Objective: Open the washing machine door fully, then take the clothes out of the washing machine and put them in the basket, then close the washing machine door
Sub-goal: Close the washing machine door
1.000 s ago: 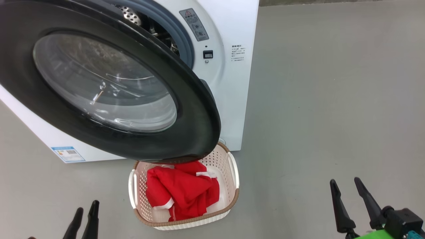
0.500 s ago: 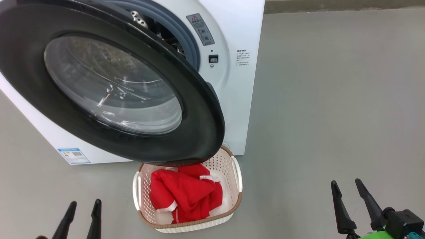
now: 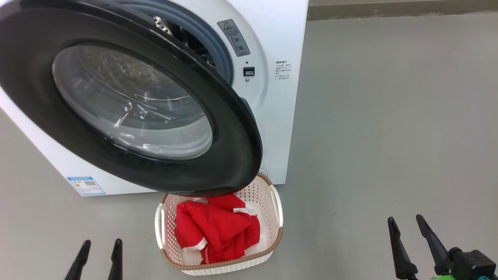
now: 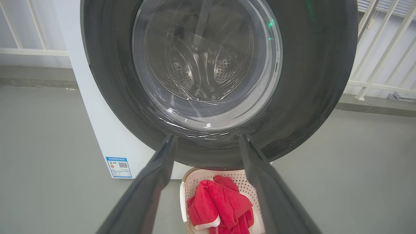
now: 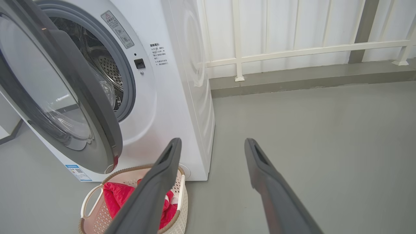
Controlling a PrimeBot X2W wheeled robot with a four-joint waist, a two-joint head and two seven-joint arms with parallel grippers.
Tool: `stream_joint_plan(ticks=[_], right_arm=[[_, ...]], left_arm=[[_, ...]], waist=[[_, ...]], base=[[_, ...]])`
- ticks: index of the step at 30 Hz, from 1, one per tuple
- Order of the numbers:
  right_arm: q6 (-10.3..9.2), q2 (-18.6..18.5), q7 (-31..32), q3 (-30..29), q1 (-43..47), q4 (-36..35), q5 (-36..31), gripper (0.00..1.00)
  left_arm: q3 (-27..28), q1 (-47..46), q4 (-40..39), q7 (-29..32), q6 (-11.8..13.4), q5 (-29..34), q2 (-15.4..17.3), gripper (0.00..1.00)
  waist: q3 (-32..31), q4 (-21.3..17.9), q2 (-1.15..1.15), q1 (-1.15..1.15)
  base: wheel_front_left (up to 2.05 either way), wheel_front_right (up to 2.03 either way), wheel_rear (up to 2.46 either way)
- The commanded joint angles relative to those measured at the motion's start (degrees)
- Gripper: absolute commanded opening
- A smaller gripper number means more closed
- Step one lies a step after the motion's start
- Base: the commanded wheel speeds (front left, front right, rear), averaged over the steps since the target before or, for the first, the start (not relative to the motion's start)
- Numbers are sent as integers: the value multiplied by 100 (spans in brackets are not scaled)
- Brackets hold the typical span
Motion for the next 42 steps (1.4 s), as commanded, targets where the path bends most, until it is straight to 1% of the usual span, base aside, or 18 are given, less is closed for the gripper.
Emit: stream_joint_plan(ticks=[1,14,15,16,17,25,32,34,37,42], right_arm=[[28,-76,-37,121,-86,-121,-44,100],[28,-76,-37,144,-146,-192,14,99],[28,-76,-37,165,-156,-208,49,72],[28,-76,-37,209,-168,-228,103,38],[28,-76,-37,253,-179,-235,136,0],[28,-76,-37,723,-548,-191,167,0],[28,-76,-37,1434,-1085,-77,217,0],[28,-76,-37,1687,-1324,-11,246,0],[28,-76,-37,1874,-1600,79,252,0],[28,-76,-37,2016,-1979,208,238,0]], left_arm=[[228,-73,-100,-70,-31,30,52,100],[168,-171,-108,-70,-31,96,30,100],[155,-182,-110,-70,-31,99,22,100],[142,-194,-112,-70,-31,99,11,100],[125,-207,-113,-70,-31,102,-1,100],[112,-329,-171,-70,-31,163,-246,100],[-44,-371,-185,-70,-31,146,-412,100],[-119,-404,-194,-70,-31,125,-466,100],[-200,-455,-199,-70,-31,101,-504,100],[-263,-560,-162,-70,-31,46,-535,100]], waist=[[3,-2,0,0],[45,73,0,0],[45,91,0,0],[48,112,0,0],[52,138,0,0],[122,456,0,0],[206,782,0,0],[273,929,0,0],[367,1069,0,0],[501,1230,0,0]], base=[[0,0,0],[0,0,0],[0,0,0],[0,0,0],[0,0,0],[0,0,0],[0,0,0],[0,0,0],[0,0,0],[0,0,0]])
